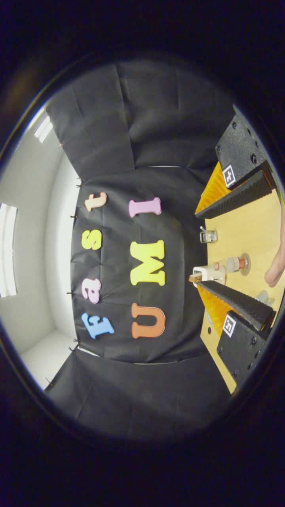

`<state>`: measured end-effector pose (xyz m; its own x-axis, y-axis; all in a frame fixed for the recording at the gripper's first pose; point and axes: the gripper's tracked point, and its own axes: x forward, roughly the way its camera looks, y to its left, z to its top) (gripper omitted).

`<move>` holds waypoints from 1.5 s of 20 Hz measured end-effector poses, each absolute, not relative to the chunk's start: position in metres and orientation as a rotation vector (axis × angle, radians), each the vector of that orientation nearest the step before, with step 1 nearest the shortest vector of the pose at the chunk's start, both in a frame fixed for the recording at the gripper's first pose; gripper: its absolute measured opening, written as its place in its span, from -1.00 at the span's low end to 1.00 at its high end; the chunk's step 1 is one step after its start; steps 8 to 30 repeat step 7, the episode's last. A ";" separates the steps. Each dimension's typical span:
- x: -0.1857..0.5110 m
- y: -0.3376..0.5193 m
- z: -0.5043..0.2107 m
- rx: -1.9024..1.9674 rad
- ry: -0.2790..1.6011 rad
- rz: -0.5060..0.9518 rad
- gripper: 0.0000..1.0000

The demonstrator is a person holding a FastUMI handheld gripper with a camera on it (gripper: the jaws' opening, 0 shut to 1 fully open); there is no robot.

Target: Take the bottle from table, then pour the juice into the cup, finally place the bottle on the coaster

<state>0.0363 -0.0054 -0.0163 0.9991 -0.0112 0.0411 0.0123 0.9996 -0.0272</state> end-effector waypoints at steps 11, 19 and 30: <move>-0.005 -0.015 -0.001 -0.032 0.022 0.021 1.00; -0.005 -0.015 -0.001 -0.032 0.022 0.021 1.00; -0.005 -0.015 -0.001 -0.032 0.022 0.021 1.00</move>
